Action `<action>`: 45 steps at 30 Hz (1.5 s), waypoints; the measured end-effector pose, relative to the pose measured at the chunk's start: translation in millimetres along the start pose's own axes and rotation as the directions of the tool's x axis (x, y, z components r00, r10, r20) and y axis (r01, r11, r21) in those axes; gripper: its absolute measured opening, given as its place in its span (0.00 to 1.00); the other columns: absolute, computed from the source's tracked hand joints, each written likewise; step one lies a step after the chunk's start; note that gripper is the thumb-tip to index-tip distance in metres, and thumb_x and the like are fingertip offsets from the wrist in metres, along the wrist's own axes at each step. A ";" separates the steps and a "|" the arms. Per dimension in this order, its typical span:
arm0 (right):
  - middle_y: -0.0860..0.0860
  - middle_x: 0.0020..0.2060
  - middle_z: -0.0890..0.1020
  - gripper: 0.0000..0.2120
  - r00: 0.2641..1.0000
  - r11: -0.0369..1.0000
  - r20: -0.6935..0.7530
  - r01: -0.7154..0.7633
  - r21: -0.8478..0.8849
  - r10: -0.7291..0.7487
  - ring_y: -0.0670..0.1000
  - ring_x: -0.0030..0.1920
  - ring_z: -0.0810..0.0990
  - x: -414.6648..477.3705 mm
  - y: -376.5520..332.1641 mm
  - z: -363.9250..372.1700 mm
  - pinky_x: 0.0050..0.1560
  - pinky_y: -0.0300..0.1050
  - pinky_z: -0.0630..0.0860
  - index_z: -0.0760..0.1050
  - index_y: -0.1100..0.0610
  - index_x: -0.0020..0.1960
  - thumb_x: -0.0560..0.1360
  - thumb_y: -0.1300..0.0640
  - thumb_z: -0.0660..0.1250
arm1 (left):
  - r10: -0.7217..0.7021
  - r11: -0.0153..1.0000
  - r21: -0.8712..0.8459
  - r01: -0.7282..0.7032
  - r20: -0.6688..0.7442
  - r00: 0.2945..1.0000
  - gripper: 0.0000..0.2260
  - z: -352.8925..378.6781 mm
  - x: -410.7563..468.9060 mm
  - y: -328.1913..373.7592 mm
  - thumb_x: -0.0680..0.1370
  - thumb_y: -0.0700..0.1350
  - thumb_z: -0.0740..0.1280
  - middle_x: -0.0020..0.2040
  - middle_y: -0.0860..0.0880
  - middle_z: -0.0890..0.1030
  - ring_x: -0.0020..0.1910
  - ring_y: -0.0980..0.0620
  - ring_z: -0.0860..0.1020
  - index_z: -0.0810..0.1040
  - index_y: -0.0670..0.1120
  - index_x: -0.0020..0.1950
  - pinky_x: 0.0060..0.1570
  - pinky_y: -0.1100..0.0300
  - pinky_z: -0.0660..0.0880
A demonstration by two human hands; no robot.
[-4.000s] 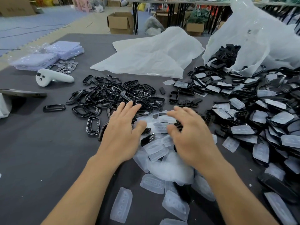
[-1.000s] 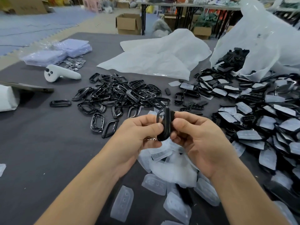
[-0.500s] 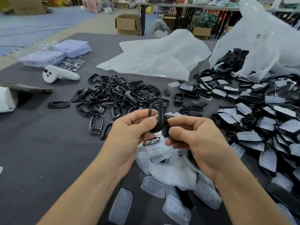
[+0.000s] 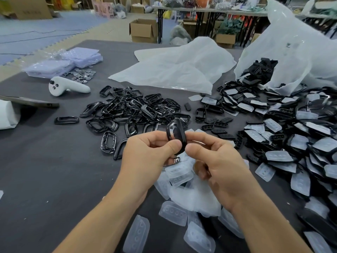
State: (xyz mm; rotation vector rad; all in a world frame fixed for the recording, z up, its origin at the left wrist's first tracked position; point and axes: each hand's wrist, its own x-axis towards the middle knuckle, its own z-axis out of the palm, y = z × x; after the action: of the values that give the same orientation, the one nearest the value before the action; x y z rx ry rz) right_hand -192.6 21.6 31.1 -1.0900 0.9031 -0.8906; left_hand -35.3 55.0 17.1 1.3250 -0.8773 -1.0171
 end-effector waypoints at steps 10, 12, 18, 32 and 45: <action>0.51 0.31 0.83 0.13 0.994 0.981 -0.029 0.100 -0.166 -0.107 0.45 0.21 0.65 0.9 0.8 -1.9 0.21 0.37 0.64 0.88 0.52 0.46 0.77 0.68 0.71 | 0.058 0.992 0.111 -0.066 0.068 0.996 0.06 -0.7 0.9 -5.2 0.72 0.39 0.80 0.34 0.45 0.86 0.30 0.52 0.81 0.87 0.49 0.42 0.35 0.62 0.79; 0.51 0.31 0.83 0.13 0.991 0.982 -0.037 0.126 -0.142 -0.132 0.45 0.21 0.66 -0.5 0.4 -0.1 0.21 0.36 0.64 0.88 0.53 0.46 0.77 0.69 0.70 | 0.029 0.999 0.042 -0.033 0.104 0.994 0.06 -1.4 0.9 -4.0 0.73 0.36 0.79 0.35 0.44 0.86 0.31 0.53 0.81 0.88 0.47 0.43 0.34 0.63 0.79; 0.50 0.30 0.83 0.10 0.987 0.988 -0.057 0.153 0.002 -0.152 0.42 0.23 0.74 -3.2 -0.9 1.1 0.24 0.32 0.69 0.87 0.60 0.46 0.75 0.73 0.70 | -0.033 0.996 -0.077 0.039 0.081 0.996 0.05 1.9 -0.7 0.2 0.76 0.36 0.75 0.37 0.43 0.87 0.31 0.53 0.81 0.89 0.45 0.45 0.33 0.63 0.79; 0.41 0.36 0.86 0.15 0.812 0.709 -0.170 0.360 -0.606 -0.558 0.44 0.32 0.82 -2.1 13.5 0.3 0.34 0.38 0.78 0.86 0.42 0.47 0.71 0.63 0.75 | 0.023 0.999 0.042 -0.023 0.009 1.000 0.03 13.1 -11.7 -3.9 0.75 0.48 0.76 0.41 0.49 0.88 0.41 0.50 0.87 0.89 0.55 0.47 0.37 0.61 0.82; 0.41 0.49 0.87 0.22 0.916 0.848 -0.162 0.257 -0.463 -0.366 0.46 0.45 0.87 3.5 12.7 -2.2 0.43 0.40 0.82 0.79 0.38 0.64 0.72 0.52 0.75 | -0.063 0.989 -0.136 0.058 -0.031 0.998 0.15 5.1 3.2 2.7 0.77 0.27 0.67 0.40 0.42 0.87 0.35 0.50 0.85 0.87 0.44 0.43 0.36 0.62 0.82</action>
State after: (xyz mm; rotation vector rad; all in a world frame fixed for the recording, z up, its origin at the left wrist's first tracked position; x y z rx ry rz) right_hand -191.5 20.5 17.9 -1.5723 1.1863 -1.1464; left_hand -38.9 50.2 19.9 1.2573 -0.7325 -1.0782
